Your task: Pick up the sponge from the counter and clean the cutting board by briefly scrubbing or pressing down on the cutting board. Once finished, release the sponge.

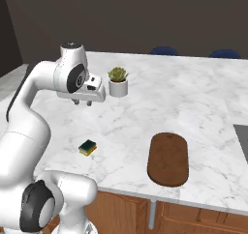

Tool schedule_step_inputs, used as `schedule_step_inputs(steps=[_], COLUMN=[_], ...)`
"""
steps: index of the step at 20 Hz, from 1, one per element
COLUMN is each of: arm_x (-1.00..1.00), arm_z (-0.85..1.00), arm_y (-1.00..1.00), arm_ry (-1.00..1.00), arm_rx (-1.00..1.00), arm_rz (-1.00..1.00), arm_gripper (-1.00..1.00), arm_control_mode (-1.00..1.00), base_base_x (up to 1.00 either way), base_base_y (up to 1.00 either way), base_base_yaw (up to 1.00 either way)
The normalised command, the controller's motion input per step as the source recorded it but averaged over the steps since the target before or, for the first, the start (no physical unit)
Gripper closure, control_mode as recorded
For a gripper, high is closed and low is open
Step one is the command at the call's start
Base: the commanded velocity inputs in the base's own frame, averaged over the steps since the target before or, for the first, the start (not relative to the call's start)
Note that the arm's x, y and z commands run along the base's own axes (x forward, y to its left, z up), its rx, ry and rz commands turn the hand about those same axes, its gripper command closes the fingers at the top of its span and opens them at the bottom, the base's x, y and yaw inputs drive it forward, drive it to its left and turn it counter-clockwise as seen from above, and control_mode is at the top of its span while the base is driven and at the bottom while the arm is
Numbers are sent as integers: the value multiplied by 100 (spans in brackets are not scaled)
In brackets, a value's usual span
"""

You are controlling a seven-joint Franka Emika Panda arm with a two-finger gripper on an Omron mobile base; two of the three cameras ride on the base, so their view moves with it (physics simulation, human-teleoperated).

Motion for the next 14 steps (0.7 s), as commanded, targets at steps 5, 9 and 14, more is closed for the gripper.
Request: schedule_step_inputs(steps=[5, 9, 14], arm_x=[-21, -23, -9], arm_z=[-4, -29, -38], arm_y=[0, 3, 15], arm_ry=[-3, 9, 13], arm_rx=[0, 0, 0], arm_rz=[0, 0, 0], arm_gripper=[-100, -100, -100], arm_control_mode=[-100, -100, -100], base_base_x=[0, 0, 0], base_base_y=[0, 0, 0], base_base_yaw=[0, 0, 0])
